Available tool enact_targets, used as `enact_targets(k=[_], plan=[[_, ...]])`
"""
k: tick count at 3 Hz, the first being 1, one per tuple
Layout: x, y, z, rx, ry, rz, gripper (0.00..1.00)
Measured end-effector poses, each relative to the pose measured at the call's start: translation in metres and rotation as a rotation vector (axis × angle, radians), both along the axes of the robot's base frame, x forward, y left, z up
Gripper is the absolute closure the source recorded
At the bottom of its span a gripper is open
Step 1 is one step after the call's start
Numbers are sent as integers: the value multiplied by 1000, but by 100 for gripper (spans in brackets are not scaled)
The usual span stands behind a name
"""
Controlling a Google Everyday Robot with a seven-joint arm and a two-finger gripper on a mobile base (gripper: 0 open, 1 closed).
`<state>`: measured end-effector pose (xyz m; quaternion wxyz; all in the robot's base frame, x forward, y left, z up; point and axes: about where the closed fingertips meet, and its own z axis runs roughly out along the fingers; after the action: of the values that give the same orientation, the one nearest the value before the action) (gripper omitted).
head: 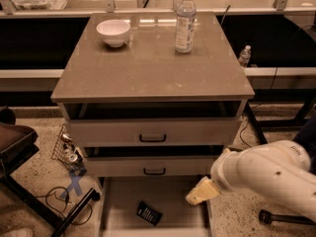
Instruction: Pick rxbar blueberry from bottom drawer and place on counter
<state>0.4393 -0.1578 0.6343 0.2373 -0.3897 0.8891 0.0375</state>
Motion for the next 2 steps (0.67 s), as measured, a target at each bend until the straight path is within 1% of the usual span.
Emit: enact_targets(k=[1, 2], plan=[[2, 22, -66, 7, 3, 35, 0], [13, 15, -112, 58, -25, 0, 0]])
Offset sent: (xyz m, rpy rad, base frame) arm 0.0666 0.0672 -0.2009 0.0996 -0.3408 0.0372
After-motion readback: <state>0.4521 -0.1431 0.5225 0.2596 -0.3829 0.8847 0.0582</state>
